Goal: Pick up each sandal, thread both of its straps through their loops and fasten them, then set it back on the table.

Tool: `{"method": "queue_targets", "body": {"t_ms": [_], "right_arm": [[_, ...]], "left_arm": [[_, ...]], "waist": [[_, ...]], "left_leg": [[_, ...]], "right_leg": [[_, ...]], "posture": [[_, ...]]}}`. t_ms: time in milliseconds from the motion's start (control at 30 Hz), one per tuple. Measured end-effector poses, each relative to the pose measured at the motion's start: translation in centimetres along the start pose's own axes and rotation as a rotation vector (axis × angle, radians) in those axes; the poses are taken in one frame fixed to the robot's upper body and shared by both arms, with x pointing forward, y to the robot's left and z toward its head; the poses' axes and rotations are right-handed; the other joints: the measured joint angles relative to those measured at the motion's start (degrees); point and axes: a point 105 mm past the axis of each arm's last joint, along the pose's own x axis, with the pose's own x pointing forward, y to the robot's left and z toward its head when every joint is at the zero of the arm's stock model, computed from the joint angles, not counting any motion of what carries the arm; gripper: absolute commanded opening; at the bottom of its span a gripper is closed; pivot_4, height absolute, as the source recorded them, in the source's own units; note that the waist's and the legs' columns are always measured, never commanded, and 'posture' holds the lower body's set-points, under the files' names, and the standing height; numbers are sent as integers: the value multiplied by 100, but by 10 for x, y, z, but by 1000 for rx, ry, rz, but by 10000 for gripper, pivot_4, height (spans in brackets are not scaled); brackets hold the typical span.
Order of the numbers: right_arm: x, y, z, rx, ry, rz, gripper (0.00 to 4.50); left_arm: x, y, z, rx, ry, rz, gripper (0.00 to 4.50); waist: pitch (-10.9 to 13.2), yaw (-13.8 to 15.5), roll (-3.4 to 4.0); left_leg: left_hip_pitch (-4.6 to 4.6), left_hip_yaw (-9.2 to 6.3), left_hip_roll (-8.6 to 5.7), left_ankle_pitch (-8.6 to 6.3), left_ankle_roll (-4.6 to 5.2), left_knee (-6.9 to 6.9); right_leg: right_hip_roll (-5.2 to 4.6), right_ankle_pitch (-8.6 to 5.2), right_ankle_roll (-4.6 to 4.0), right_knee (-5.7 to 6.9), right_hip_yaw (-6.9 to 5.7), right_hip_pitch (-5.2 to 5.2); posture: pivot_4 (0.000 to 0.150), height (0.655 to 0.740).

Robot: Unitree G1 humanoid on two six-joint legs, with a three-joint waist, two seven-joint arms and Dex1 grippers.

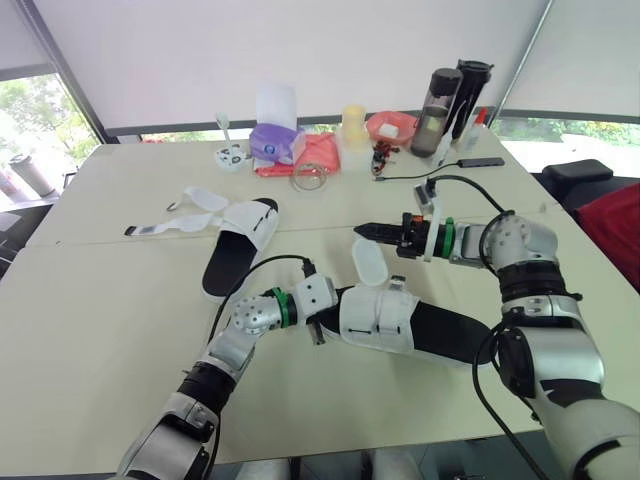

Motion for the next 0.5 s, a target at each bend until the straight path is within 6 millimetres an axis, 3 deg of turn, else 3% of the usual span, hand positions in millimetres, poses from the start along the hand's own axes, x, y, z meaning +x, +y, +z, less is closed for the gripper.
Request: {"method": "queue_targets", "body": {"t_ms": [167, 300, 400, 500], "right_arm": [[-7, 4, 9, -119, -77, 10, 598], [-26, 26, 1, -462, -144, 14, 598], [-38, 51, -27, -816, -68, 27, 598], [-40, 64, -67, -1166, 32, 54, 598]], "left_arm": [[0, 0, 0, 0, -1, 2, 0], [0, -2, 0, 0, -3, -4, 0], [0, -1, 0, 0, 0, -8, 0], [-1, -1, -2, -4, 6, -17, 0]], "waist": [[0, 6, 0], [1, -1, 1], [1, -5, 0], [0, -8, -7]], "left_leg": [[-1, -1, -1, 0, 0, -1], [-4, -3, -1, -1, -1, -7], [-2, 0, 1, -2, -3, -6], [7, 4, 3, -3, -5, -5]], "right_leg": [[0, 0, 1, -1, 0, 0], [0, 7, 22, -2, -1, -4], [0, 5, 27, -6, -4, 1], [0, -12, 53, -14, -7, 16]], "posture": [[1500, 7400], [1500, 7400], [1500, 7400], [1500, 7400]]}}
